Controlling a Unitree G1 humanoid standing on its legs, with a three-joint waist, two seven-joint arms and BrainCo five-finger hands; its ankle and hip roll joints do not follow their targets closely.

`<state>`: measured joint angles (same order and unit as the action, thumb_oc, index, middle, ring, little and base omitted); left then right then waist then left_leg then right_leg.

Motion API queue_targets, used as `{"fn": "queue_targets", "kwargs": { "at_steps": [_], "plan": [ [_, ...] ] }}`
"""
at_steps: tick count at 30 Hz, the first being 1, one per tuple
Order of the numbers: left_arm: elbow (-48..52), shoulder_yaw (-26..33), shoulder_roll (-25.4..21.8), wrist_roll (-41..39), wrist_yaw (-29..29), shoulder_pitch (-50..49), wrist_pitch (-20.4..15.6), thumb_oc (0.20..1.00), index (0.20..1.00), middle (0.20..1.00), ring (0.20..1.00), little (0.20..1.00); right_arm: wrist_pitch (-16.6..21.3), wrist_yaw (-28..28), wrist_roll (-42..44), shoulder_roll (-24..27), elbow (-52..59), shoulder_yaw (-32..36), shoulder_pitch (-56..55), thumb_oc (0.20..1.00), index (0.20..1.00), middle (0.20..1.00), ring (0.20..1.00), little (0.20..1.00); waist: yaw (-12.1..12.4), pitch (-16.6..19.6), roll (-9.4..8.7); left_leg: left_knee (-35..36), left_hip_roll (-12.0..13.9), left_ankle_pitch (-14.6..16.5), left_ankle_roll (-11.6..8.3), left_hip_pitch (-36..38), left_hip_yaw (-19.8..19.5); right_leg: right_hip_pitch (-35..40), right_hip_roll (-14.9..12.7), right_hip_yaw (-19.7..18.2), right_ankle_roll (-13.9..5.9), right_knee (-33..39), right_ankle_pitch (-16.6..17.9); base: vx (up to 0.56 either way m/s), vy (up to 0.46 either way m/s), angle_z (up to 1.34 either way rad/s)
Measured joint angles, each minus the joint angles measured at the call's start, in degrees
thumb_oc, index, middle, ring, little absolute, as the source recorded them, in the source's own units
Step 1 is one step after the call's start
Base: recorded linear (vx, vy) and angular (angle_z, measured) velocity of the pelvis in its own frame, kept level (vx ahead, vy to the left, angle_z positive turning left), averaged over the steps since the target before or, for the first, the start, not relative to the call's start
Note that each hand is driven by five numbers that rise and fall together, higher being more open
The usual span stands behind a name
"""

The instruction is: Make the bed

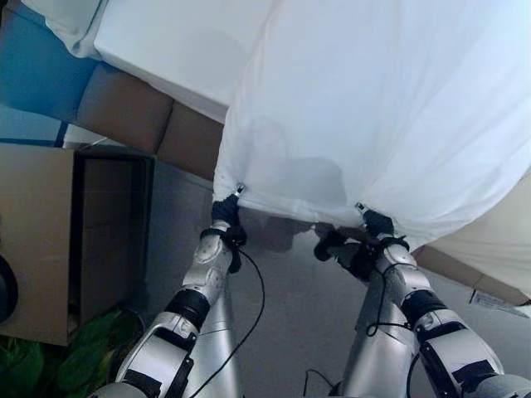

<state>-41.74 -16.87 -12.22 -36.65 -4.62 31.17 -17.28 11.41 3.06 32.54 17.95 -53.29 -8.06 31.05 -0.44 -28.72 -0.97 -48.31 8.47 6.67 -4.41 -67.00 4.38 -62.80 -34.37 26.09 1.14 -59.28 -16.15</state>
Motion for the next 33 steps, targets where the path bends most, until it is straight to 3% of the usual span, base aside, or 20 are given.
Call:
{"fn": "queue_targets", "kwargs": {
  "at_steps": [1,2,3,4,7,10,14,17,19,21,23,25,30,33],
  "plan": [
    [-0.4,0.0,0.0,0.1,0.0,0.2,0.0,0.200,0.200,0.200,0.200,0.200,0.0,-0.1,-0.3,0.0,-0.3,-0.1,0.0,0.335,0.335,0.335,0.335,0.335,0.0,0.0,0.00,-0.2,0.0,0.1,-0.03,0.0,0.0,0.0,0.0,-0.1,-0.03,-0.2,-0.1,-0.01,-0.013,-0.05],
    [-1.5,-0.3,-0.2,1.9,0.0,0.5,0.1,0.200,0.200,0.200,0.200,0.200,0.0,-0.4,-1.0,0.1,-1.8,-0.9,0.3,1.000,1.000,1.000,1.000,1.000,0.0,0.2,0.03,-0.7,0.2,0.3,-0.03,0.0,0.1,-0.1,-0.2,-0.4,-0.06,-0.6,-0.3,0.00,0.000,0.00],
    [-4.5,-0.8,-0.5,5.4,0.0,1.9,0.1,0.209,0.209,0.209,0.209,0.209,-0.3,-1.0,-2.7,0.7,-4.8,-2.0,0.8,1.000,1.000,1.000,1.000,1.000,0.2,0.7,0.27,-0.7,0.2,0.4,-0.03,0.0,0.1,-0.1,-0.3,-0.4,-0.07,-0.6,-0.3,0.00,0.000,0.00],
    [-5.9,-0.8,-0.6,7.3,0.0,2.5,0.1,1.000,1.000,1.000,1.000,1.000,-0.5,-1.1,-4.4,0.9,-6.3,-2.7,0.8,1.000,1.000,1.000,1.000,1.000,0.2,0.9,0.28,-0.6,0.2,0.4,-0.03,0.2,0.2,-0.1,-0.4,-0.4,-0.09,-0.6,-0.3,-0.04,-0.011,0.01],
    [-12.6,-1.2,-3.7,16.4,-1.2,3.6,1.9,1.000,1.000,1.000,1.000,1.000,-2.3,-0.6,-11.9,3.6,-11.7,-5.4,0.8,1.000,1.000,1.000,1.000,1.000,0.3,1.2,0.38,1.2,0.3,0.2,-0.07,2.6,0.8,1.9,0.1,-0.2,-0.61,0.8,0.1,-0.04,-0.017,-0.03],
    [-23.1,0.1,-7.0,23.4,-3.9,0.7,9.1,1.000,1.000,1.000,1.000,1.000,-3.6,-0.4,-16.2,4.9,-14.6,-5.8,0.8,1.000,1.000,1.000,1.000,1.000,0.1,1.0,0.86,5.4,0.4,-0.3,-0.03,8.9,2.1,7.7,1.1,0.6,-1.46,4.4,0.9,-0.02,-0.048,-0.03],
    [-28.8,4.4,-8.9,27.1,-4.5,-8.6,12.1,1.000,1.000,1.000,1.000,1.000,-8.0,0.0,-20.0,3.9,-20.2,-5.1,-4.3,1.000,1.000,1.000,1.000,1.000,0.2,0.5,0.71,12.9,0.4,-1.8,-0.44,23.3,3.8,22.2,3.0,2.9,-3.61,11.6,2.9,0.09,-0.026,0.07],
    [-29.4,6.8,-9.5,30.9,-3.5,-17.2,12.7,1.000,1.000,1.000,1.000,1.000,-9.4,-0.5,-21.4,4.4,-22.3,-1.9,-13.4,1.000,1.000,1.000,1.000,1.000,-0.2,0.9,0.17,20.4,0.4,-1.9,-0.40,39.6,5.9,38.1,6.4,3.1,-6.98,21.7,5.6,0.17,-0.055,-0.16],
    [-30.2,9.7,-9.2,31.5,-2.8,-19.9,12.7,1.000,1.000,1.000,1.000,1.000,-10.2,-1.0,-21.9,4.8,-23.6,1.3,-17.7,1.000,1.000,1.000,1.000,1.000,-0.2,1.0,-0.10,24.7,0.4,-2.2,-0.44,48.0,7.0,46.7,8.7,3.6,-8.12,28.0,7.7,0.29,-0.044,-0.21],
    [-31.5,11.5,-9.1,33.2,-1.7,-22.2,12.5,1.000,1.000,1.000,1.000,1.000,-10.7,-1.5,-23.0,4.1,-25.2,3.0,-21.7,1.000,1.000,1.000,1.000,1.000,-0.2,3.5,-0.81,29.5,0.5,-2.6,-0.57,55.4,8.1,54.0,10.6,4.7,-9.30,34.0,9.2,0.17,-0.016,-0.17],
    [-31.6,11.3,-9.6,33.8,-1.0,-23.9,12.4,1.000,1.000,1.000,1.000,1.000,-11.1,-2.0,-23.5,4.1,-25.9,2.9,-24.6,1.000,1.000,1.000,1.000,1.000,-0.4,9.3,-1.52,31.6,0.3,-2.6,-1.02,56.5,8.2,54.3,10.9,4.7,-9.28,35.6,9.3,0.15,-0.002,-0.13],
    [-31.9,12.0,-9.7,34.4,-0.6,-25.0,12.3,1.000,1.000,1.000,1.000,1.000,-11.7,-2.0,-24.3,4.6,-26.2,3.3,-26.0,1.000,1.000,1.000,1.000,1.000,-0.3,11.2,-1.45,34.7,0.4,-3.5,-1.32,59.3,8.8,56.6,12.3,4.7,-9.40,39.2,10.7,0.14,0.022,-0.24],
    [-32.5,15.5,-9.2,35.9,0.1,-30.7,12.0,1.000,1.000,1.000,1.000,1.000,-11.8,-1.7,-24.6,6.9,-25.6,8.2,-28.0,1.000,1.000,1.000,1.000,1.000,-0.3,20.5,0.60,43.0,0.4,-6.0,-2.37,67.6,12.3,62.9,16.8,4.2,-10.11,49.7,15.6,0.11,0.017,-0.31],
    [-31.1,17.8,-9.3,35.8,-0.3,-32.6,11.6,1.000,1.000,1.000,1.000,1.000,-11.5,-0.6,-23.8,8.8,-22.7,12.0,-27.6,1.000,1.000,1.000,1.000,1.000,-0.2,23.9,1.18,44.8,0.1,-6.0,-2.51,70.0,12.8,64.8,17.3,4.1,-10.46,51.6,16.3,0.07,0.019,-0.13]
  ]
}}
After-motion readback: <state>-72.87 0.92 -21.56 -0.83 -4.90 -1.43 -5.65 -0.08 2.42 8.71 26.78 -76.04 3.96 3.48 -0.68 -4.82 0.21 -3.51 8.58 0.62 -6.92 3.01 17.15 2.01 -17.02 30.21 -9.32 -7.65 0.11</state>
